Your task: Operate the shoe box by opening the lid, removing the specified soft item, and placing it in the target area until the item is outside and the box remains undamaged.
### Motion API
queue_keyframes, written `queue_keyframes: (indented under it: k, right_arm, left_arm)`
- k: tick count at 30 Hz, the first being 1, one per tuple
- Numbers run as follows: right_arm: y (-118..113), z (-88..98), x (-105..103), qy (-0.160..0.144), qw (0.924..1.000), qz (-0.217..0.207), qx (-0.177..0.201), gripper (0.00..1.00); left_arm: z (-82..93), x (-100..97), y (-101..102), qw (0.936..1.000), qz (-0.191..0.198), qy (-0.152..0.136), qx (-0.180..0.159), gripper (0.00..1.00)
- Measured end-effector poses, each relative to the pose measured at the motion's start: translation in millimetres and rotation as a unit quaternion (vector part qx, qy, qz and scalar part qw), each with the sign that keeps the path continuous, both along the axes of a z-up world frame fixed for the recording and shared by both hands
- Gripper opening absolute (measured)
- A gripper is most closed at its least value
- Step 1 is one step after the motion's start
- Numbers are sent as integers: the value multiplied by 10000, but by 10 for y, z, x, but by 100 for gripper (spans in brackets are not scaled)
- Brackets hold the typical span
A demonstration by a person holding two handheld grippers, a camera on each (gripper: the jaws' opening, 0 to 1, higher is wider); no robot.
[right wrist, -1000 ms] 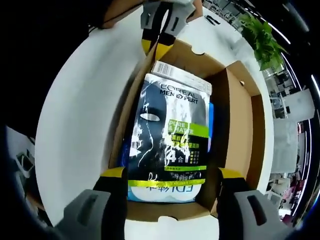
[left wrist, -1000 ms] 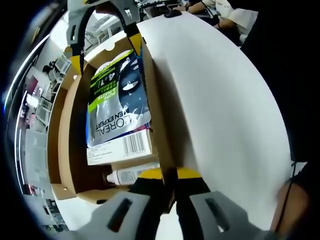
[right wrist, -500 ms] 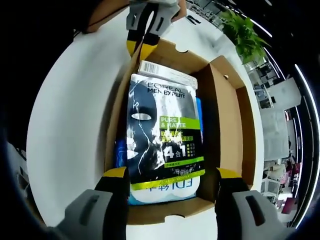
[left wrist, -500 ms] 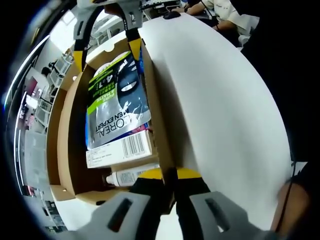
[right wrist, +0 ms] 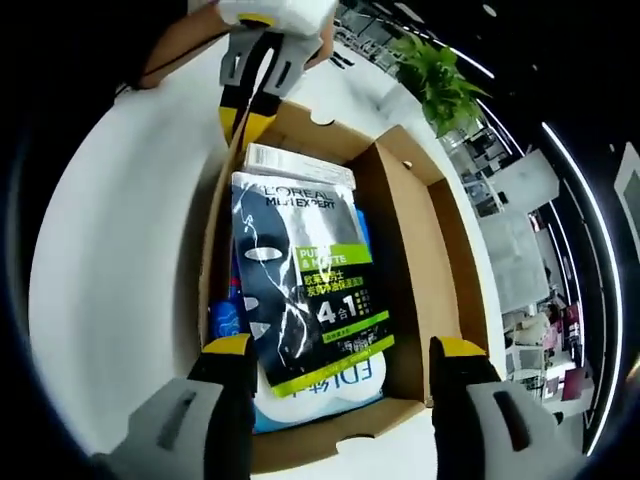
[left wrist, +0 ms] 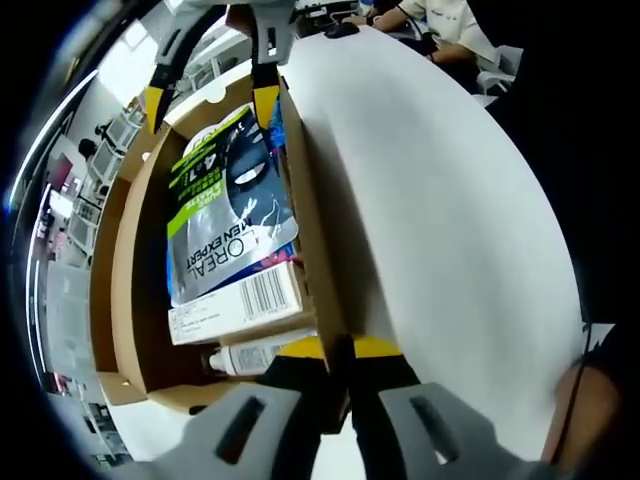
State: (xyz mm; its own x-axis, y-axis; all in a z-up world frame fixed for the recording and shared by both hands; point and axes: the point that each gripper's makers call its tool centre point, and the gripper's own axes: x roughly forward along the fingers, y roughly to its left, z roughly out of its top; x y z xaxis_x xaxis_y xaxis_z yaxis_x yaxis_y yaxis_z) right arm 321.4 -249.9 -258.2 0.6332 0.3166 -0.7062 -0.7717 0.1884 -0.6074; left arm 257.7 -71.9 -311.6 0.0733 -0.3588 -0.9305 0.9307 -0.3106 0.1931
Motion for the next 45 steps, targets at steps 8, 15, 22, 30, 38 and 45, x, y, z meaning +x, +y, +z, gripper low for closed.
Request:
queue_keyframes:
  k: [8,15,22,30,38,45]
  right_arm:
    - [-12,98,-14,-545,9983,-90,170,72]
    - [10,177,5,-878,9955,-147,335,73]
    - [31,264,12,-1305,9894,-342,545,76]
    - [12,348,5,-1903,9769,-684,687,76]
    - [52,370,-15,-2257,9716,-683,209,75]
    - [155,519,22,-2710,9611,-540,-44,76]
  left_arm:
    - [2,0,-4,10000,-3,14,-15,5]
    - [6,2,-6,10000,5,32,-38,5]
    - [7,1,-8,10000,-7,46,-63,5]
    - [6,-1,-11,10000,-2,62,-77,5]
    - [7,-4,-13,9999,-11,79,-84,5]
    - [9,0,-8,9999,4,76,-88,5]
